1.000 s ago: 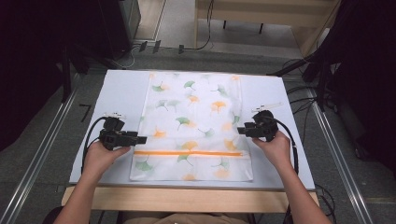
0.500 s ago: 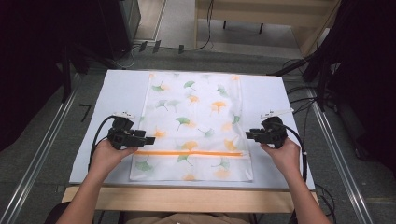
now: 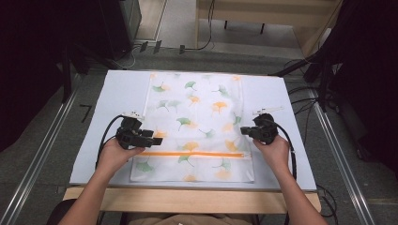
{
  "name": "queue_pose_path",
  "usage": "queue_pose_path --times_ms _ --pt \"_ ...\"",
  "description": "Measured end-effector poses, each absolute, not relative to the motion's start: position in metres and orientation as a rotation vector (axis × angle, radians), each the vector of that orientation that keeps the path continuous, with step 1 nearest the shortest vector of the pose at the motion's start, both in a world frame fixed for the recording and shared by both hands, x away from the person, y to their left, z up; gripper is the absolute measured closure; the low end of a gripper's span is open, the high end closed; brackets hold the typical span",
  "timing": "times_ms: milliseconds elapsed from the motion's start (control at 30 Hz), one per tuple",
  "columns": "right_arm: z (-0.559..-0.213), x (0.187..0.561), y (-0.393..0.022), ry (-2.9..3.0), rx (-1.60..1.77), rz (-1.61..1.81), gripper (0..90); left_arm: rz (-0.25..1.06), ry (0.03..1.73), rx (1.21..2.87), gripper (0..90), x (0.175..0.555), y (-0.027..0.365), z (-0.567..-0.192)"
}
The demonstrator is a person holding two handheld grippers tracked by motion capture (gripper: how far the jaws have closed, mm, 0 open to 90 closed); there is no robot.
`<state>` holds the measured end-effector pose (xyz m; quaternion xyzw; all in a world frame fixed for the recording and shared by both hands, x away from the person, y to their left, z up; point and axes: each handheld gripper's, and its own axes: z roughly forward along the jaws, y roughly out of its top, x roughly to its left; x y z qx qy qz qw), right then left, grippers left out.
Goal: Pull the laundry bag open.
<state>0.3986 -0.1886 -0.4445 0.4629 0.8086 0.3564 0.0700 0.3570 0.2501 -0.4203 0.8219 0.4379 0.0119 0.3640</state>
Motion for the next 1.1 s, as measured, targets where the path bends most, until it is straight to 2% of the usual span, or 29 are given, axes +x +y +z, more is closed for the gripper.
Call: queue_pose_path --times_ms 200,467,667,1100 --pt "-0.455 0.403 -0.179 2.464 1.377 0.976 90.0 0.023 1.13 2.127 39.4 0.358 0.25 -0.423" --pt "-0.468 0.406 -0.201 2.441 1.494 0.986 90.0 0.013 1.131 2.136 40.0 0.36 0.247 -0.425" --pt "-0.456 0.398 -0.206 2.413 1.475 1.017 90.0 0.018 1.113 2.141 40.0 0.36 0.241 -0.425" --pt "-0.436 0.354 -0.212 2.432 1.429 1.034 90.0 0.027 1.06 2.153 39.9 0.363 0.229 -0.419"
